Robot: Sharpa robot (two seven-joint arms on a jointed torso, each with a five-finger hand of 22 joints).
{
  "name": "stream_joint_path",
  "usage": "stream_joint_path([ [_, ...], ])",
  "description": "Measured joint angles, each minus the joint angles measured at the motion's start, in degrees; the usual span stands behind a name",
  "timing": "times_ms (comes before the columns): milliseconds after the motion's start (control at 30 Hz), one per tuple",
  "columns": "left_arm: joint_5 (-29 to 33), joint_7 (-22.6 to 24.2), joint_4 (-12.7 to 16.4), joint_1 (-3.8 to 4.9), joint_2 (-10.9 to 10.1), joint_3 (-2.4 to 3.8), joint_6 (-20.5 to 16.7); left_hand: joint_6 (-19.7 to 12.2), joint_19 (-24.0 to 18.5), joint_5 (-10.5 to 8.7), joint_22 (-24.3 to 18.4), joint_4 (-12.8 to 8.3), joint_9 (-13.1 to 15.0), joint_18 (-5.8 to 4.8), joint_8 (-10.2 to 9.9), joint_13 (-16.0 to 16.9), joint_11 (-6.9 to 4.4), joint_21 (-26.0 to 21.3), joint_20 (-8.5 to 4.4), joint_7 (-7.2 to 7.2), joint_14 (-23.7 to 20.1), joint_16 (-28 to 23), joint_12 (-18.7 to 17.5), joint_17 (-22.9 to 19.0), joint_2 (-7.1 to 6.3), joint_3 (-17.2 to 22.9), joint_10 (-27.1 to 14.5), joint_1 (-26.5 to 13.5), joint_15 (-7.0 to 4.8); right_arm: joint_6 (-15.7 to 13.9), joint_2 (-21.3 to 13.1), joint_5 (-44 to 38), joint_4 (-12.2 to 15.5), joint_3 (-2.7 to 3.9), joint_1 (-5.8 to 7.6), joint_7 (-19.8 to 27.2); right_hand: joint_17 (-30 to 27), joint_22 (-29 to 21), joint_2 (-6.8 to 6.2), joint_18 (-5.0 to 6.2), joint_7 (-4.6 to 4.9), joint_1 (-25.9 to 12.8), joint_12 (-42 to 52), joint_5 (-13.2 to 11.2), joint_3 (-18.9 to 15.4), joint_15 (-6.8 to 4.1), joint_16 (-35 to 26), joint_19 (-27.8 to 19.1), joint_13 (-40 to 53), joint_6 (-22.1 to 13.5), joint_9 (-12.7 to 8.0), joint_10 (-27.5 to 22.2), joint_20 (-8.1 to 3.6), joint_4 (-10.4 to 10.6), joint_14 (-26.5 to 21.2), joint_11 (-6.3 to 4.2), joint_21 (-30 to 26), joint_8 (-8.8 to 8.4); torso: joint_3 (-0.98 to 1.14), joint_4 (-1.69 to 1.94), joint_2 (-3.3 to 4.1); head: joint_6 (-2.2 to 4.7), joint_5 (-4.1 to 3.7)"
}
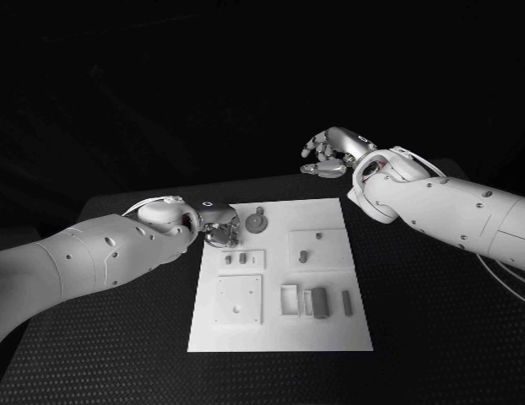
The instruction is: Assemble the parts on the task board
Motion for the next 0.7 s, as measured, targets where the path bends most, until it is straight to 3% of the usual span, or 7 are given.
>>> stream_joint_path([
  [700, -0.09, 0.0, -1.01, -0.54, 0.89, 0.05, -0.02, 0.0, 0.0, 0.11, 0.0, -0.02, 0.48, 0.0, -0.02, 0.04, 0.0, 0.0, 0.0, 0.0, 0.0, 0.0, -0.25, 0.0, 0.05, -0.03, 0.0, -0.13, 0.0, 0.05, 0.15, 0.03, 0.22, 0.0, 0.0, 0.03, 0.0, 0.04, 0.0, -0.3, 0.05, 0.0, 0.0, 0.0, 0.0, 0.18, 0.0, 0.0, 0.0, -0.06, -0.06, 0.0, 0.0, 0.0, -0.18, 0.0, 0.0, 0.0, 0.0, 0.01, 0.0, -0.03, -0.03],
])
